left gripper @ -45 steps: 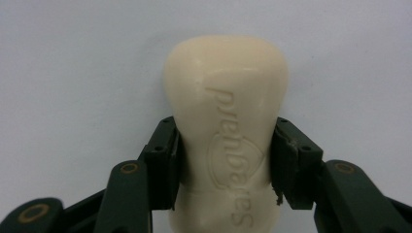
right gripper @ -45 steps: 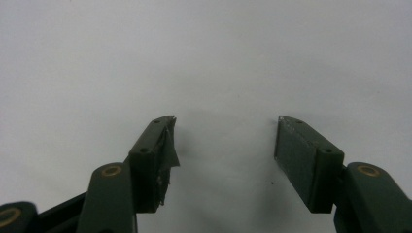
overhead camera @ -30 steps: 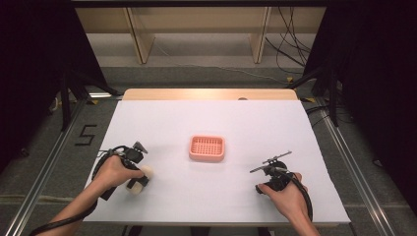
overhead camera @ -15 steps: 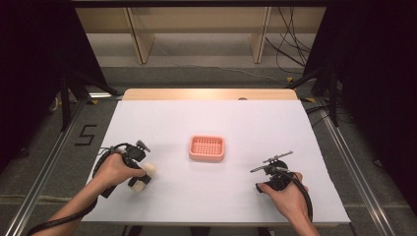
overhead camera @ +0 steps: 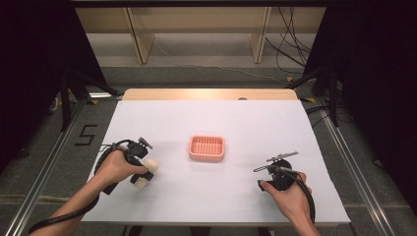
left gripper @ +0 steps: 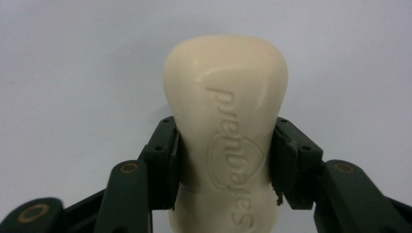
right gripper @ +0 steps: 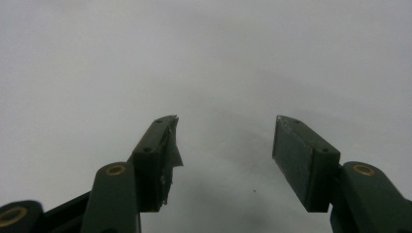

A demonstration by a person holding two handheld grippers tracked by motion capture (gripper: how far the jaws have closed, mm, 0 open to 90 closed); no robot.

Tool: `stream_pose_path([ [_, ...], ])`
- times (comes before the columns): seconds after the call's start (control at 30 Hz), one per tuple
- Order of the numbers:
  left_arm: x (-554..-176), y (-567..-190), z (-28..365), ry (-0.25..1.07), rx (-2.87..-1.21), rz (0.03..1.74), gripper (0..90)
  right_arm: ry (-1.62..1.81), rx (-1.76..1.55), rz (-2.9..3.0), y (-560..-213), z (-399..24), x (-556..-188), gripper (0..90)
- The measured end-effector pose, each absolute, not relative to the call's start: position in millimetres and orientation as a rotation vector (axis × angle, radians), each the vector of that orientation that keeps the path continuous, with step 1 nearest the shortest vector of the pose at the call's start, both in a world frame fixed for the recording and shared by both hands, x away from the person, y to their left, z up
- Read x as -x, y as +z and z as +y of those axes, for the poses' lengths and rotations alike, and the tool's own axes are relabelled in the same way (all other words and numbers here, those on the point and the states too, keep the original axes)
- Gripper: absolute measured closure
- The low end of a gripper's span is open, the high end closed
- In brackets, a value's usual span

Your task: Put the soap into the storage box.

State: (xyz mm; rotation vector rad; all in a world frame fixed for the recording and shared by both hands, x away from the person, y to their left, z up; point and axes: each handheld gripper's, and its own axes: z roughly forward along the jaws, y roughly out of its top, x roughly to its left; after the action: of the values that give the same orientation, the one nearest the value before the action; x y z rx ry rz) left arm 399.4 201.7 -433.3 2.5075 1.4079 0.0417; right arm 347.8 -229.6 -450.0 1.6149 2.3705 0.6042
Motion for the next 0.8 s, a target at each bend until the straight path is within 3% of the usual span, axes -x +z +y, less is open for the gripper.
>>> stream_pose_path([
  [0.8,-415,-423,177,0.103,-2.569,1.161,49.6,0.664,-1.575,2.289,-443,-239,-333,48.0],
])
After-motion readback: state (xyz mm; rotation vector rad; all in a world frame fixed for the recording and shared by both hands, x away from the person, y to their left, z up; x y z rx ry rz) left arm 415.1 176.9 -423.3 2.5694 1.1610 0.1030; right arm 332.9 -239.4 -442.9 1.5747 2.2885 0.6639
